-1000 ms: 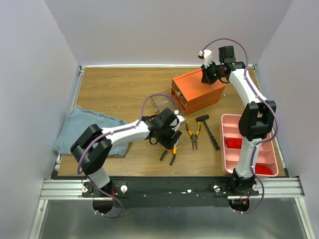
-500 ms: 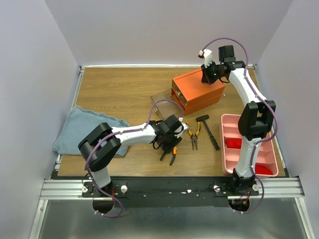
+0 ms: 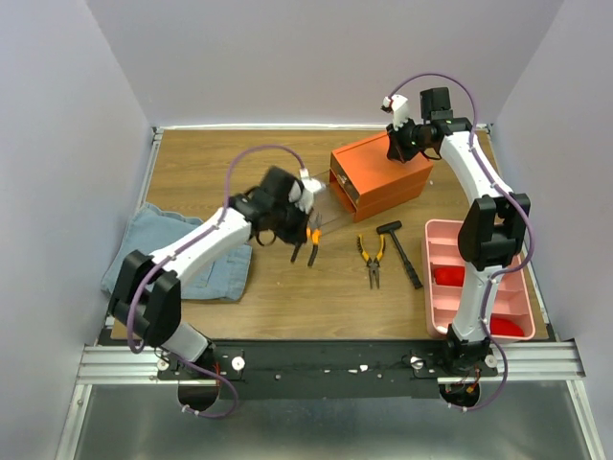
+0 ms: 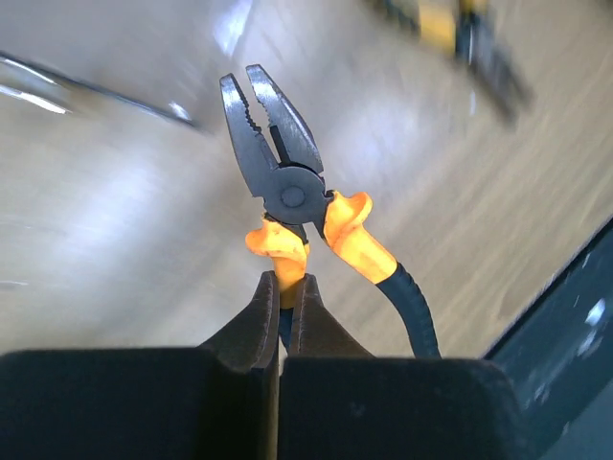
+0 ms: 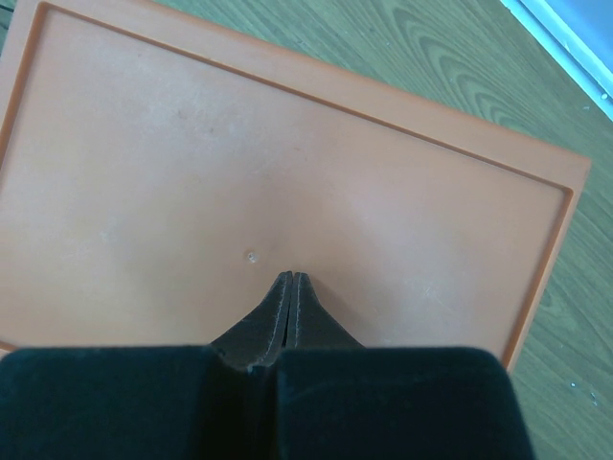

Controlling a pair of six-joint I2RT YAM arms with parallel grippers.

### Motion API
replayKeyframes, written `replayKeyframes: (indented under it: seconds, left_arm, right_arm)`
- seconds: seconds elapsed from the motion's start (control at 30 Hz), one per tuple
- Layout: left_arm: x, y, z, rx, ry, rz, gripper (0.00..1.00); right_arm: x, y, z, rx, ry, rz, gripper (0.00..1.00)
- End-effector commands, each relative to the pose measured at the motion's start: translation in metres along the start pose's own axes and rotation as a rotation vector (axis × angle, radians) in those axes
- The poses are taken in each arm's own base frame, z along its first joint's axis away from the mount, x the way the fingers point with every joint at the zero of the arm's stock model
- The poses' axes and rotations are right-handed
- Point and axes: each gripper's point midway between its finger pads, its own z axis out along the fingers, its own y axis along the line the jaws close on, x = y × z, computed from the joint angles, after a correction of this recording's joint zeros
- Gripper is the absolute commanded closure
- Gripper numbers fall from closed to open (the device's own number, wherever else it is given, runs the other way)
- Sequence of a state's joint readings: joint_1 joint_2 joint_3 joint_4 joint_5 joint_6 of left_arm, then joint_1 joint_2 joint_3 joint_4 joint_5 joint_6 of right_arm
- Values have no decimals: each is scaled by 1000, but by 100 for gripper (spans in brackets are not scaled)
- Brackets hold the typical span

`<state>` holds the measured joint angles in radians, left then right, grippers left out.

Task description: Sort the tools into containers

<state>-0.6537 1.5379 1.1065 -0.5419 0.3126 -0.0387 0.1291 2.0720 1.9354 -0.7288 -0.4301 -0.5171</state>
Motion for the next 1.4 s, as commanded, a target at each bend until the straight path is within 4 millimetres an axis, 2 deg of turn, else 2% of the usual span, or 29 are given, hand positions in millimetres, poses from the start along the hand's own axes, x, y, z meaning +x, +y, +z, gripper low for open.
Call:
replayKeyframes:
  seconds: [0.0,0.03,0.07,0.1,0.13,0.17,0.2,0.27,0.3,0.4,0.53,0.57,0.6,0.63,0.67,0.7,0.8,0.87,0.9,0.93,0.97,1.03,1.07,1.1,1.13,1.17,1.27,1.33,1.37]
  left_arm:
    - [-86,2,-37,42,-238,16,100]
    - [-95,6,-35,30,-250,3,100]
    - [-114,8,-38,21,-290,-17,100]
    - [-116,16,-23,6,-262,-36,100]
    - [-120,21,-17,-4,-248,-54,100]
    - [-135,26,-17,-25,-273,-63,100]
    - [-133,35,-1,-45,-247,-109,100]
    - [-144,52,5,-109,-268,-135,100]
    - [-139,65,17,-139,-244,-170,100]
    - [-131,93,34,-171,-214,-253,100]
    - [-128,110,46,-201,-204,-293,100]
    - [-129,111,48,-203,-207,-292,96]
    - [-130,110,50,-194,-208,-291,71]
    - [-134,109,49,-185,-220,-286,64]
    - [-138,107,48,-174,-232,-283,60]
    - [-144,100,43,-148,-252,-270,49]
    - [-160,93,29,-139,-304,-255,37]
    - [-170,83,19,-126,-332,-228,37]
    - [-176,75,5,-122,-359,-195,37]
    - [-178,56,1,-41,-364,-150,36]
    - [-169,48,4,-14,-360,-115,36]
    - [-160,-1,-3,131,-366,118,36]
    - [-139,-15,4,186,-326,200,36]
    - [-132,-32,1,236,-322,283,36]
    - [-123,-39,4,264,-320,436,36]
    - [-103,-49,7,340,-279,496,36]
    - [-74,-63,15,408,-227,783,36]
    - [-62,-72,24,424,-188,917,36]
    - [-65,-72,27,414,-193,1010,36]
  right_arm:
    - [106,32,10,-102,357,142,99]
    - [107,33,10,-103,360,146,99]
    - [107,33,10,-102,360,148,99]
    - [107,33,10,-102,360,148,99]
    - [109,35,10,-105,365,152,99]
    - [109,35,10,-104,366,152,99]
    - [111,35,10,-104,371,151,99]
    - [112,35,9,-102,376,148,99]
    - [112,35,8,-100,378,146,99]
    - [112,34,7,-98,377,141,99]
    - [112,34,8,-104,377,141,99]
    - [112,35,8,-106,377,142,99]
    - [114,35,8,-107,379,143,99]
    - [115,36,9,-109,383,146,99]
    - [116,36,9,-108,385,148,99]
    - [116,37,10,-114,387,149,99]
    - [118,38,11,-118,390,150,99]
    - [117,38,11,-119,389,149,99]
    - [117,37,11,-116,390,147,99]
    - [116,37,10,-116,386,145,99]
    - [117,37,10,-115,389,144,99]
    - [118,38,10,-118,392,144,99]
    - [119,37,10,-118,395,146,99]
    - [119,38,9,-119,396,145,99]
    - [119,39,9,-122,397,145,99]
    - [120,38,8,-118,398,146,99]
    - [123,40,8,-122,405,144,99]
    - [124,41,8,-126,408,146,99]
    - [124,42,8,-129,407,147,99]
